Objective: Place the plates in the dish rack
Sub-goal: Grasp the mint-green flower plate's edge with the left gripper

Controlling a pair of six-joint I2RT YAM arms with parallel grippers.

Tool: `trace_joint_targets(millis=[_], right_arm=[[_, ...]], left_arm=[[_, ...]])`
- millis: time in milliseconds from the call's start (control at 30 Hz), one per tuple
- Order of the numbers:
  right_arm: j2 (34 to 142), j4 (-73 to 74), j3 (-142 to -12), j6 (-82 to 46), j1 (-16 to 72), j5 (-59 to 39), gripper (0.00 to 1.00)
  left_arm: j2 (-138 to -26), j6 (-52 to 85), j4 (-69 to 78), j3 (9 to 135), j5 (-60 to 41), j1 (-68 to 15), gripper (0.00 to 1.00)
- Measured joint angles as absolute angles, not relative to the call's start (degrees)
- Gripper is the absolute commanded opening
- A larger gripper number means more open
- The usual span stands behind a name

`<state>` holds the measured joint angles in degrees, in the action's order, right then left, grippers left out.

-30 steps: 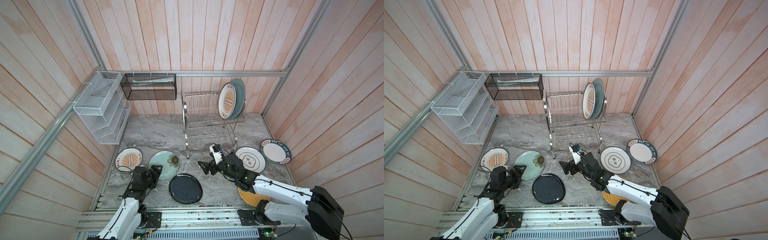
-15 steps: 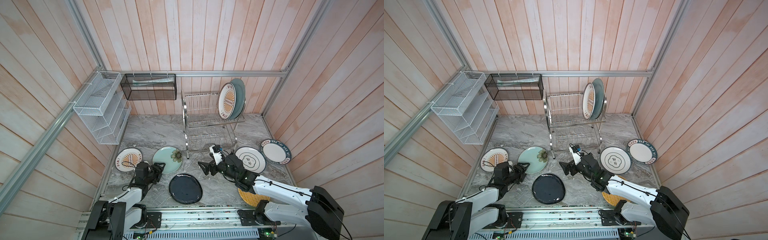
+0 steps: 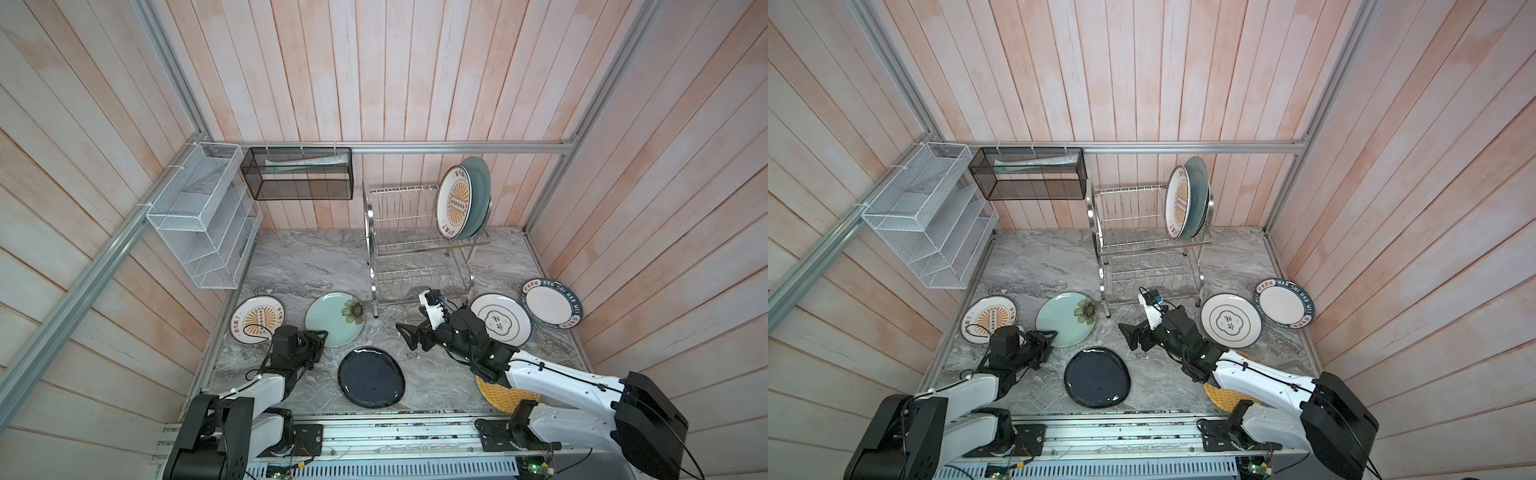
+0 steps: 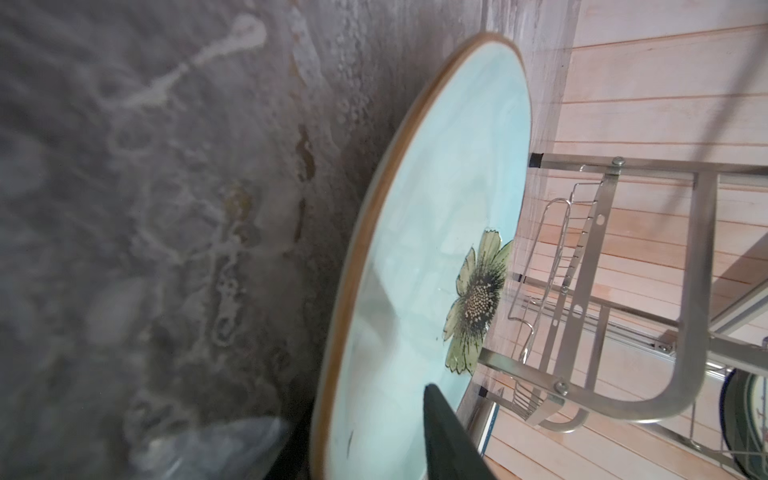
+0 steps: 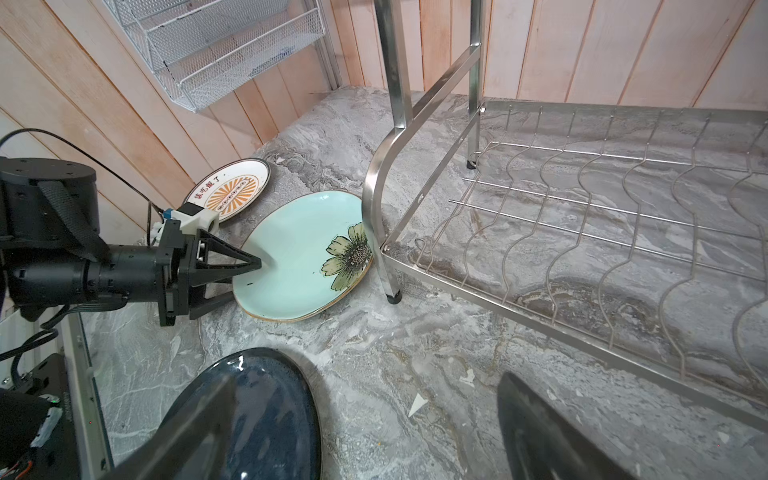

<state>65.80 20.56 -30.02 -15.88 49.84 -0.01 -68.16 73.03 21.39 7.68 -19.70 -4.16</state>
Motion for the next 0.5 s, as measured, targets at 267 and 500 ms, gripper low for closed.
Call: trace_joint_targets(millis=[267, 500], right_arm=[[66.13, 20.38, -30.02, -15.86, 49.84, 0.1, 0.98], [66.15, 19.88, -30.02, -15.84, 49.84, 0.16, 0.98]], left_arm=[[-70.61, 73.97, 22.94, 7.88, -19.4, -4.16, 0.19], [-72.16, 75.22, 27.03, 7.62, -20.14, -4.03, 0.01]])
